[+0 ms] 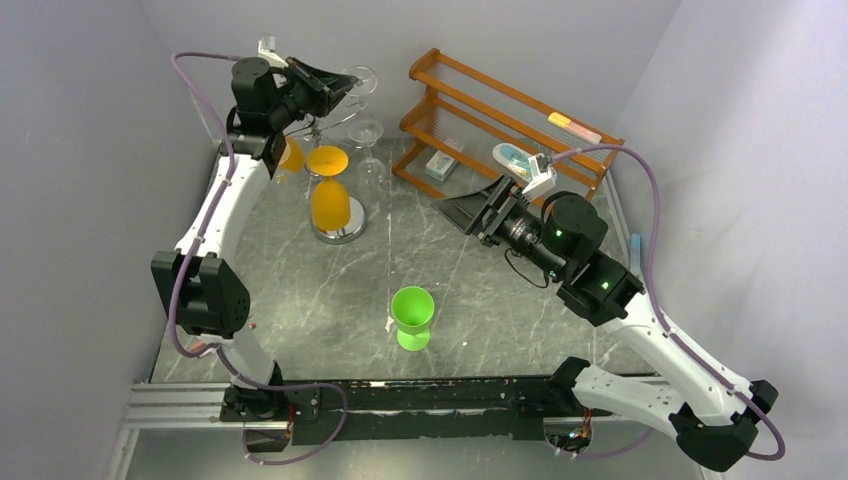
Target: Place the wine glass upside down on the wine glass rack
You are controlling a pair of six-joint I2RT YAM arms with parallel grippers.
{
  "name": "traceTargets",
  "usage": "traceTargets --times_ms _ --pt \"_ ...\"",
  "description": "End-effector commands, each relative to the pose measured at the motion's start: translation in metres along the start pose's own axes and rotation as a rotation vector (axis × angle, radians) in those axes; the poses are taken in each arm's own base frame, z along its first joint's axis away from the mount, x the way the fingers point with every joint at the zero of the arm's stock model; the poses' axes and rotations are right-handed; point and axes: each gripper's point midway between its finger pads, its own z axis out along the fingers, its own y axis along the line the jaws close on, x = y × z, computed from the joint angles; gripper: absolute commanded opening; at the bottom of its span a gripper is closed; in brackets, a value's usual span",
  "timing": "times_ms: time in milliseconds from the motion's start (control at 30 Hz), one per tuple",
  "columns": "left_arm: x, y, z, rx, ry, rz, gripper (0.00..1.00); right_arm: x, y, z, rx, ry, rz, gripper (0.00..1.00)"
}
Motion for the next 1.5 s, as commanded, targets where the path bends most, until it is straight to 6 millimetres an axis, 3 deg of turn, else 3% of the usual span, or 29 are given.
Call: traceTargets --times_ms 0,467,1000,1167,1467 --pt "-0.002 -0.011 0.008 0.003 -0.005 0.036 0.05 -0.001 -0.002 -0.004 0.001 -0.01 0.004 0.79" --pt "-0.028 0.017 0.03 -0.153 -0.146 0.114 0.05 0.0 -0.003 -0.004 0.002 -0.01 0.007 0.79" --pt "-0.029 0.05 0.009 -0.368 -0.222 0.167 0.17 0.003 -0.018 0.002 0.07 -0.009 0.016 0.79" --pt "-0.026 0.052 0.005 -0.387 -0.213 0.178 0.27 0.003 -0.021 0.003 0.091 -0.005 0.019 0.79" --pt "-0.029 0.055 -0.002 -0.42 -0.227 0.202 0.33 0.009 -0.032 0.005 0.138 0.015 0.023 0.79"
